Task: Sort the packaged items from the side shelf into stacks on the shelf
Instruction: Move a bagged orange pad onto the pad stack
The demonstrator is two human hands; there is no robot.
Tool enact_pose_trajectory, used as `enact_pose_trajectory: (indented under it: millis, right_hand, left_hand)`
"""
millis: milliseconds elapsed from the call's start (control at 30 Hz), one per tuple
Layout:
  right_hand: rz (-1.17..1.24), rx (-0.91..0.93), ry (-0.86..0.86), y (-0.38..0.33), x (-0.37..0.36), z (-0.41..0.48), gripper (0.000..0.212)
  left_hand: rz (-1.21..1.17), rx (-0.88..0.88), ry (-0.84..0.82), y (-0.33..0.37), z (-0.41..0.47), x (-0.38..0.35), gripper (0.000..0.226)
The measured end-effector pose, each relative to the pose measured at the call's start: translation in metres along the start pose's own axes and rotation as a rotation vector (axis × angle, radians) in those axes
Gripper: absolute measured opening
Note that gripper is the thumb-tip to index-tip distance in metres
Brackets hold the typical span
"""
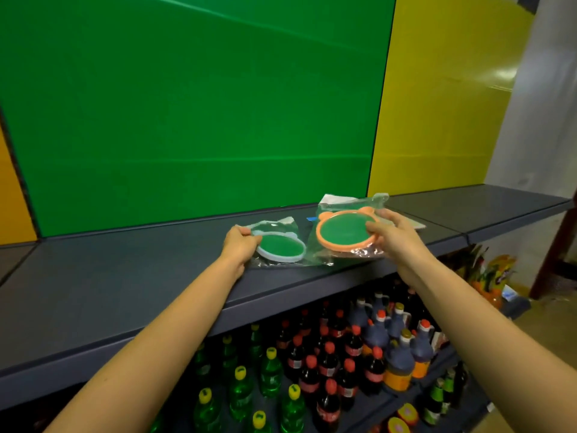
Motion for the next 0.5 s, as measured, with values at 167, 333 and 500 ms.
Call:
enact_pose_trajectory:
  millis: [167,333,500]
  right_hand:
    - [-0.008,-0.036,-0.14,0.001,-0.039,0.042,0.042]
    - [0.086,-0.096,-0.319,0.014,-0.085,0.063,0.041]
    - [-0.014,-0.087,-0.416,0.024,-0.124,0.066,0.044]
  left_hand:
    - [0.341,-0.096,-0.082,0.005,0.006,-0.021,0.045]
    - [0.189,-0.004,-0.171,-0.004,0.005,-0.03,0.045]
    - [0.532,-0.225,0.078,0.023,0.003,0.014,0.033]
Point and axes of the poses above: each hand's wrist, its own z-axis towards the middle knuckle, its own x-axis out of the back of the hand, y = z × x, the point moved 10 cm from there along z, towards the middle knuckle, and after that the axes turned 3 degrees about -x, right-handed, at the moved point
